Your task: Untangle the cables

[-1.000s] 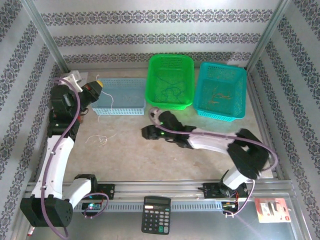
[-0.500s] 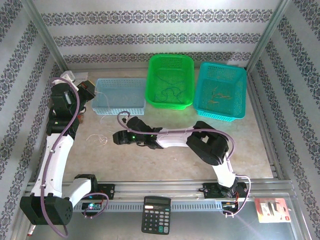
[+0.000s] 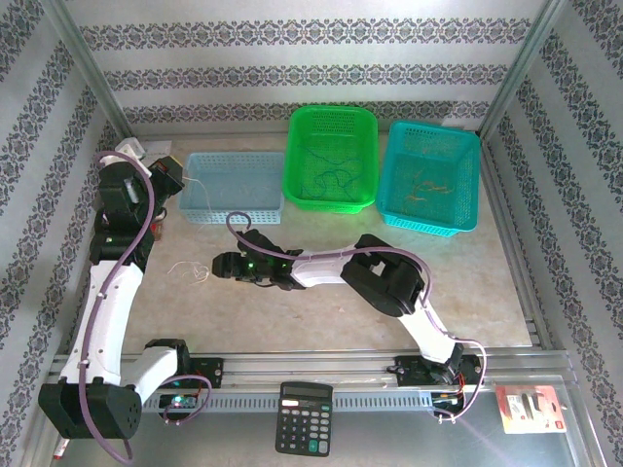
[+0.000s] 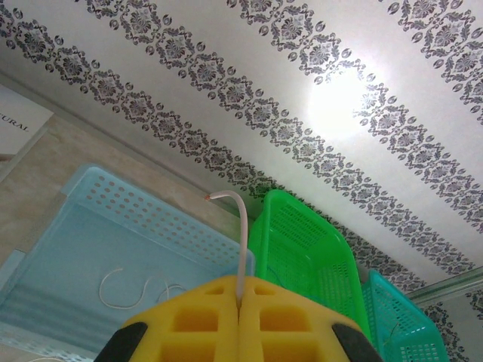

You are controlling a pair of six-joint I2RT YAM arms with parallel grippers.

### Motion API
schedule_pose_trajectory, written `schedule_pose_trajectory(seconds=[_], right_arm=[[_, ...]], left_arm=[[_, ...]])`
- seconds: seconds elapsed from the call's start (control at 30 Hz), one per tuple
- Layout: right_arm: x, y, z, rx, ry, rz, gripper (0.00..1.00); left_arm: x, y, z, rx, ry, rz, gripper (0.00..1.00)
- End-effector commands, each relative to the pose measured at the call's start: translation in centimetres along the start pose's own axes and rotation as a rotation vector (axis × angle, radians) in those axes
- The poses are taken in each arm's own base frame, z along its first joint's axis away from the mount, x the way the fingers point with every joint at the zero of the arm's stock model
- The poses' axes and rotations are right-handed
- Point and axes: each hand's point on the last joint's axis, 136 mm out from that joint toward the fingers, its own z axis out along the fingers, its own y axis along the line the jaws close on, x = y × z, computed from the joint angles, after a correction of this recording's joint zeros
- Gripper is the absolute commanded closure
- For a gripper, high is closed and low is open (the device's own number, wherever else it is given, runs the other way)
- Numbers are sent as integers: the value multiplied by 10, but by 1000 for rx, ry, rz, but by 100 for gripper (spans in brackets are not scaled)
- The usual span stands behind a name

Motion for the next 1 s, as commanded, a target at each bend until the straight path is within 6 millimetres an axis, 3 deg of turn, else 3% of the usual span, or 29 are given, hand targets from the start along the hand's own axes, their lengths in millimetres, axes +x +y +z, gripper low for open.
schedule_pose_trajectory(seconds=[0.0,0.1,0.23,0.27,0.4,0.47,0.73,0.83,0.97], right_arm=[[-6,16,12,-54,-10,48,40],[-13,7,21,-40,-24,74,52],[-26,-6,15,-21,-57,81,97],[-29,-7,10,-23,-61,68,100],[-41,-8,-28,-21,-74,2,100],[-45,-10,-51,-25,-68,-34,100],[-35,-41,-136,60,29,-215,100],[-34,-44,-158,70,35,-245,100],[-32,-42,-178,59,35,-262,100]], left_arm=[[-13,-12,-9,27,-40,-5,99],[-11,-12,-9,30,-37,-13,99],[-11,-13,-9,41,-33,-22,99],[-11,-14,-10,43,-35,-20,99],[-9,-14,-13,44,-25,-6,99],[-6,-14,-14,45,-14,7,92],[27,-12,-19,74,123,67,26],[42,-12,-24,96,178,78,16],[65,-18,-32,174,250,48,14]])
